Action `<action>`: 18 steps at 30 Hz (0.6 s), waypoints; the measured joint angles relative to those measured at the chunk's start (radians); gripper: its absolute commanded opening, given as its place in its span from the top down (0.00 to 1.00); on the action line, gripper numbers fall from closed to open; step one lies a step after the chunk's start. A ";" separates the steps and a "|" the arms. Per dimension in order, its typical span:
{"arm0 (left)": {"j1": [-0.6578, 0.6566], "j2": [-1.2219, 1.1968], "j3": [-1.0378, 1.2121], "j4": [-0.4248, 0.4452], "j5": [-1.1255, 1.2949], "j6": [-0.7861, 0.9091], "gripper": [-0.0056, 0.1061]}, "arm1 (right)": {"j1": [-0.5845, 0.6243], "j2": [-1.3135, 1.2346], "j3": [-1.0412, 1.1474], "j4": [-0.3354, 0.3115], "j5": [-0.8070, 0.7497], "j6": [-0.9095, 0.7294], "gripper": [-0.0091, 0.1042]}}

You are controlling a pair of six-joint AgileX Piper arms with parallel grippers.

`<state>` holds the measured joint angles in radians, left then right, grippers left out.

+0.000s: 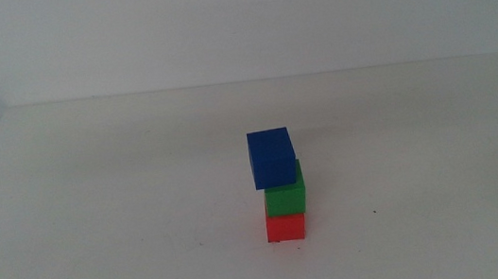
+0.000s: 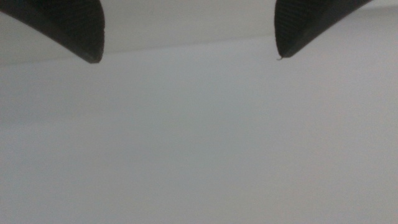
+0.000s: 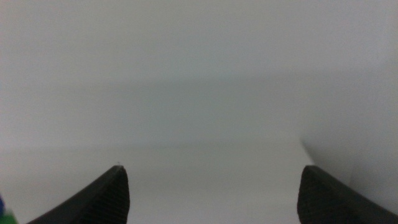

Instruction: Stack red cubes first, then green, then blue cubes in a specific spot.

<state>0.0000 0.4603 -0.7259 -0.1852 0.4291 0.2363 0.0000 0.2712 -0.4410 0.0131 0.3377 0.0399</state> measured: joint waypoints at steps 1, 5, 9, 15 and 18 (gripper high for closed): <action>0.000 -0.036 0.056 0.004 -0.029 0.000 0.11 | 0.000 -0.032 0.043 0.000 0.000 0.000 0.10; 0.000 -0.175 0.302 0.015 -0.138 0.000 0.11 | 0.000 -0.194 0.226 0.000 0.009 0.000 0.10; 0.000 -0.304 0.519 0.015 -0.200 0.000 0.11 | 0.000 -0.265 0.329 0.000 0.007 0.000 0.10; 0.000 -0.448 0.709 0.015 -0.215 0.000 0.11 | 0.000 -0.266 0.397 -0.019 -0.080 0.002 0.10; 0.000 -0.455 0.722 0.015 -0.210 0.000 0.11 | 0.000 -0.266 0.423 -0.022 -0.124 0.002 0.10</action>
<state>0.0000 0.0050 -0.0040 -0.1703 0.2193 0.2363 0.0000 0.0050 -0.0180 -0.0092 0.2137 0.0418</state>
